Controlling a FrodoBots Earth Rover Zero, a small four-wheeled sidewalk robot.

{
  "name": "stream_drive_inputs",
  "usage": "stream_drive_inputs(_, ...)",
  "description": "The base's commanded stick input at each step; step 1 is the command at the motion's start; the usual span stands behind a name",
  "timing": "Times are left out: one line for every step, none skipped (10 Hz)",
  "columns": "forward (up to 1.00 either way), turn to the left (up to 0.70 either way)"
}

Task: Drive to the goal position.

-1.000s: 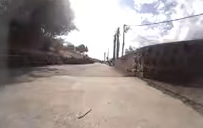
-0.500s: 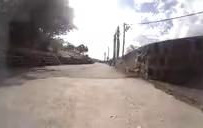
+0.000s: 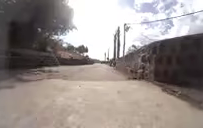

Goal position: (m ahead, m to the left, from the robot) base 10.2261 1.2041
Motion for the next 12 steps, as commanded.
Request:
stream_drive_inputs(0.7,0.0)
stream_drive_inputs(0.7,0.0)
stream_drive_inputs(0.7,0.0)
stream_drive_inputs(0.7,0.0)
stream_drive_inputs(0.7,0.0)
stream_drive_inputs(0.7,0.0)
stream_drive_inputs(0.7,0.0)
stream_drive_inputs(0.7,0.0)
stream_drive_inputs(0.7,0.0)
stream_drive_inputs(0.7,0.0)
stream_drive_inputs(0.7,0.0)
stream_drive_inputs(0.7,0.0)
